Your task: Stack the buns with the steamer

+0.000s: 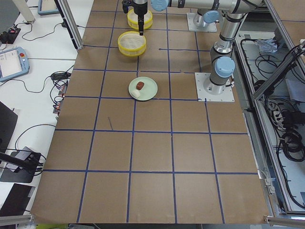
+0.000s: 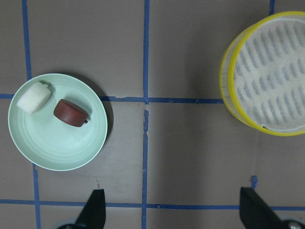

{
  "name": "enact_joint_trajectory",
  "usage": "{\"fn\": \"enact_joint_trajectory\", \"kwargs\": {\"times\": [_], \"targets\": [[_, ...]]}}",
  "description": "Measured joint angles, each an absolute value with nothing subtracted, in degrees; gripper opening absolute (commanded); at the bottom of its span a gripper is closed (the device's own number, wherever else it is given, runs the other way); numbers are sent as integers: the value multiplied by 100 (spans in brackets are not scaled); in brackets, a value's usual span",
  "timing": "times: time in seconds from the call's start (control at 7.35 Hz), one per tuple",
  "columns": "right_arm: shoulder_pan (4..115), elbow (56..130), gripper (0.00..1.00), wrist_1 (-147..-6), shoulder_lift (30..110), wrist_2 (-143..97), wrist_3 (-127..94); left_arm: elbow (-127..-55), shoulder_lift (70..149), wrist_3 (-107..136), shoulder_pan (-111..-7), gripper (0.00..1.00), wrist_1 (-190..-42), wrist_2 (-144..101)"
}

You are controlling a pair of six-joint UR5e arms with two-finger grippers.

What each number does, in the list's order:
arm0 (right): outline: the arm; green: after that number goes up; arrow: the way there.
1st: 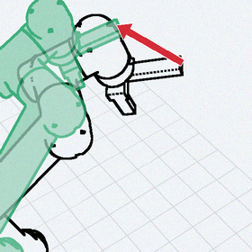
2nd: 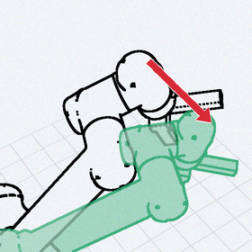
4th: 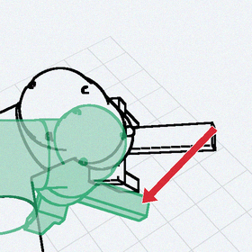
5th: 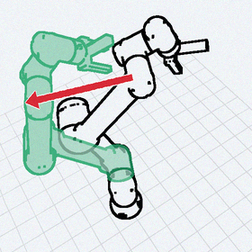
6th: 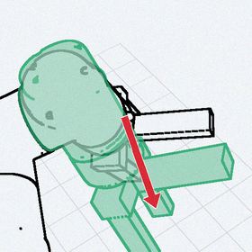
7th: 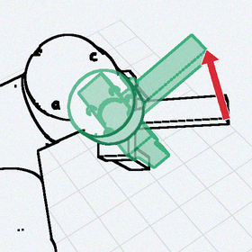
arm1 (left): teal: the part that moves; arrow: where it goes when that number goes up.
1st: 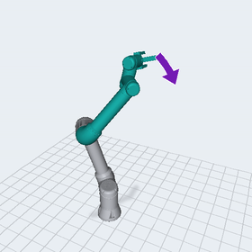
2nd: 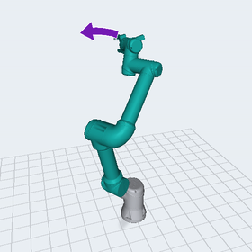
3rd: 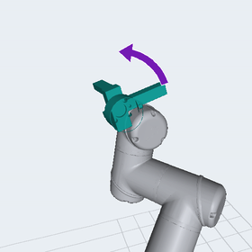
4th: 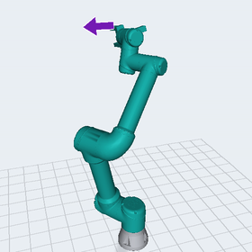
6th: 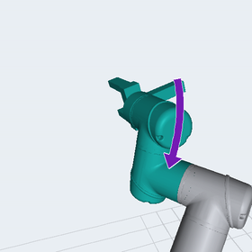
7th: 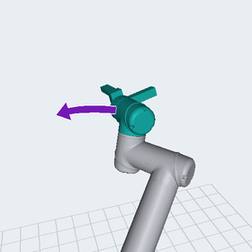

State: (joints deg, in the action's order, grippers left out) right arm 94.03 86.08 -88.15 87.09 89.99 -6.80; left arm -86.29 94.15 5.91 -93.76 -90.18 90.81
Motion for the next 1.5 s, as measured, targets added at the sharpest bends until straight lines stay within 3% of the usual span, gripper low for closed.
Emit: {"fn": "enact_joint_trajectory", "kwargs": {"times": [0.41,0.68,1.09,1.5], "targets": [[9399,8609,100,-8810,8724,9012,-684,-8745,9451,451,-9228,100,-8850,9067],[9396,8613,100,-8811,8730,9009,-693,-8953,9624,-285,-8470,100,-8485,9029],[9400,8611,100,-8799,8736,9007,-700,-9595,10423,-2007,-7369,97,-7000,9035],[9404,8617,100,-8860,8736,8993,-702,-10271,11063,-2646,-7015,97,-5844,9055]]}}
